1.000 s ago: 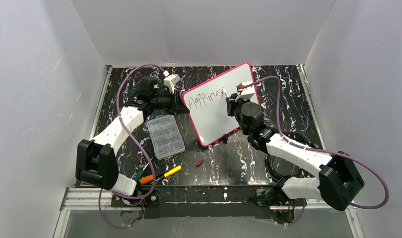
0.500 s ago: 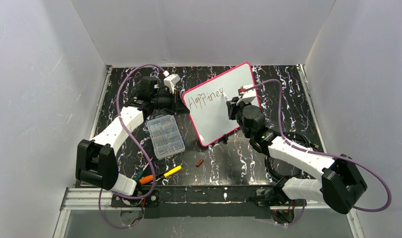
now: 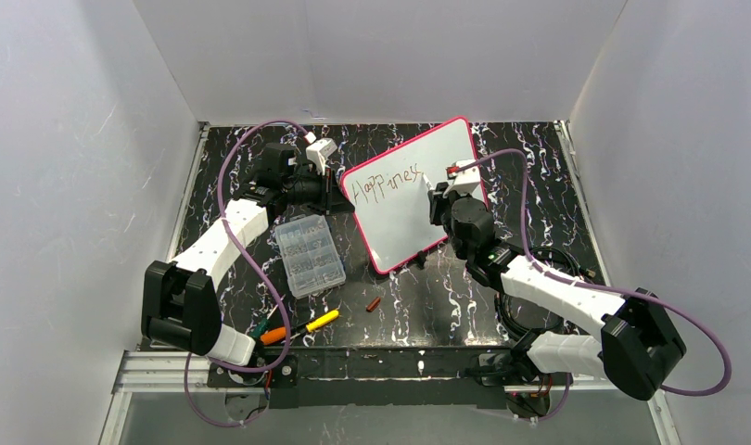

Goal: Write a sentence on the whiteboard

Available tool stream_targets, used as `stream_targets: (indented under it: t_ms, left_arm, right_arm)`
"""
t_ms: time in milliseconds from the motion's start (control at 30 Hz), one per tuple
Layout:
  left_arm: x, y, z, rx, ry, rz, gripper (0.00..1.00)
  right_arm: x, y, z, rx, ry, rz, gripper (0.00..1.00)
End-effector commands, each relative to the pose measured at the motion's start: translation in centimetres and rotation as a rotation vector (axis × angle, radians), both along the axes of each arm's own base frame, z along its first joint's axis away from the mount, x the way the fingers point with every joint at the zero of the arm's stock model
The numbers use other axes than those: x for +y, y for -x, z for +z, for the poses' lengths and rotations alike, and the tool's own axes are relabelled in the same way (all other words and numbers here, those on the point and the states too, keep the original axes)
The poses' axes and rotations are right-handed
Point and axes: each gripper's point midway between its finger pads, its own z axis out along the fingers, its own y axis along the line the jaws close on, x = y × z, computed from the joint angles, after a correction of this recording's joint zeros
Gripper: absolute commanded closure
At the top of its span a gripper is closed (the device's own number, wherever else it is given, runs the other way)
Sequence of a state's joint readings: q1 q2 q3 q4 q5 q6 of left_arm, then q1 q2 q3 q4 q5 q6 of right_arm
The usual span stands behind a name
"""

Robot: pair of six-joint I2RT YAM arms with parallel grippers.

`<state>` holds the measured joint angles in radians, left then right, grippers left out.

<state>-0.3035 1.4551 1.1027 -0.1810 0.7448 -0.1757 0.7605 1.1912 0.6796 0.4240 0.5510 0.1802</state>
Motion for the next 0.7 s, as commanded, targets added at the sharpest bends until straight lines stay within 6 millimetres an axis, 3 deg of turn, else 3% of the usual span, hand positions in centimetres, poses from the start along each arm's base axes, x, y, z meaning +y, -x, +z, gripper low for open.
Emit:
stream_targets:
  t_ms: [0,467,667]
  left_arm:
    - [-0.1,1.1,2.1,-0.052,0.019,-0.034,1.0]
    - [-0.2,1.0,2.2,-0.053,0.02,-0.033,1.0]
    - [-0.1,1.1,2.1,-0.053,0.02,-0.034,1.0]
  right_arm:
    - [0.1,-0.7,2.5,-0.046,-0.03,-0.028,0.99]
    - [1.4,1.0,-0.6,0.033,-0.009,0.076,0.99]
    - [1.0,1.0,0.0,0.019,-0.013,0.055,0.99]
